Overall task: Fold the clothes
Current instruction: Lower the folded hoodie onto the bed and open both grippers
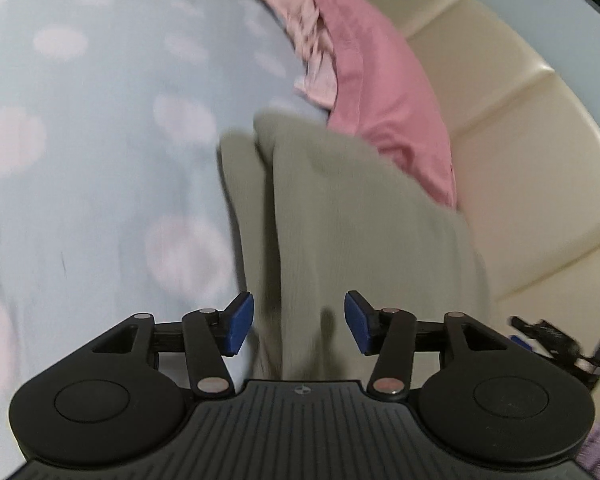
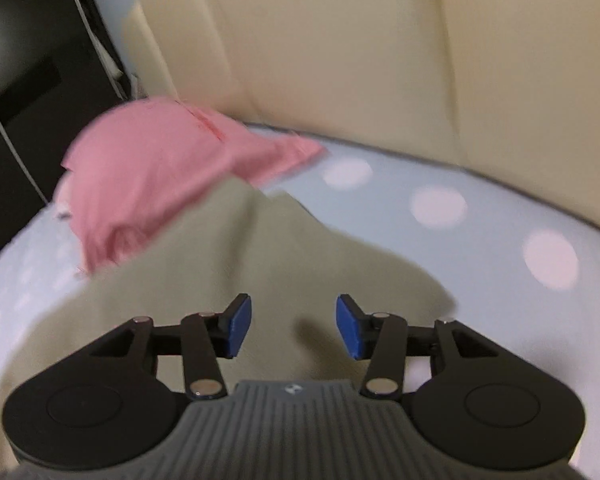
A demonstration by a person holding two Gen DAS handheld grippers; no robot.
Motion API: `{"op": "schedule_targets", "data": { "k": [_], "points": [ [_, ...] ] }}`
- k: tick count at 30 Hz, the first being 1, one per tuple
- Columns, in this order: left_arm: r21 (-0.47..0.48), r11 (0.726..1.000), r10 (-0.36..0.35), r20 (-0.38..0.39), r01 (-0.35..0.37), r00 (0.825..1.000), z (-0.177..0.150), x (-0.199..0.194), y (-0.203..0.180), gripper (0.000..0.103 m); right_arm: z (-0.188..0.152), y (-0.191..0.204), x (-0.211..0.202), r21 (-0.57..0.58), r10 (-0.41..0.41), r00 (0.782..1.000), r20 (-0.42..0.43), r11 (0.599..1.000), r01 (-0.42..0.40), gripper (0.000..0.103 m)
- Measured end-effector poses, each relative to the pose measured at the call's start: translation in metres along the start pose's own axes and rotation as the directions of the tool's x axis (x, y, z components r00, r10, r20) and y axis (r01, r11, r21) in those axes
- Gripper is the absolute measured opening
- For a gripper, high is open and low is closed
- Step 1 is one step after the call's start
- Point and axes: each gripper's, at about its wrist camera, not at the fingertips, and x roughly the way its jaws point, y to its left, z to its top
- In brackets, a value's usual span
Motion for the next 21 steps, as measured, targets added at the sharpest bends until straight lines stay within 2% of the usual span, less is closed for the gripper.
{"op": "schedule_targets", "data": {
  "k": [4, 7, 8, 15, 21],
  "points": [
    [0.023, 0.998, 0.053, -0.040, -0.052, 0.998, -0.014, 0.016, 0.006, 0.048, -0.024, -0.016, 0.021, 0.060, -0.039, 0.996, -0.081, 0.997, 0.044, 0.049],
    [-0.004, 0.997, 0.080, -0.058, -0.081, 0.995, -0.017, 0.025, 0.010, 0.049, -0.035, -0.019, 0.038, 0.040, -0.129, 0.982, -0.141, 0.990, 0.135, 0.048],
    [0.007, 0.996, 0.092, -0.056, -0.092, 0.994, -0.019, 0.025, 0.009, 0.050, -0.037, -0.020, 0.037, 0.043, -0.137, 0.981, -0.137, 0.989, 0.144, 0.048],
    [0.132, 0.980, 0.150, -0.013, -0.147, 0.989, -0.027, -0.007, -0.008, 0.049, -0.043, -0.015, 0.002, -0.047, -0.159, 0.978, -0.132, 0.987, 0.154, 0.048],
    [0.200, 0.971, 0.126, 0.044, -0.132, 0.991, -0.035, -0.063, -0.021, 0.049, -0.032, 0.005, -0.057, -0.076, -0.080, 0.991, -0.109, 0.995, 0.072, 0.049]
  ]
}}
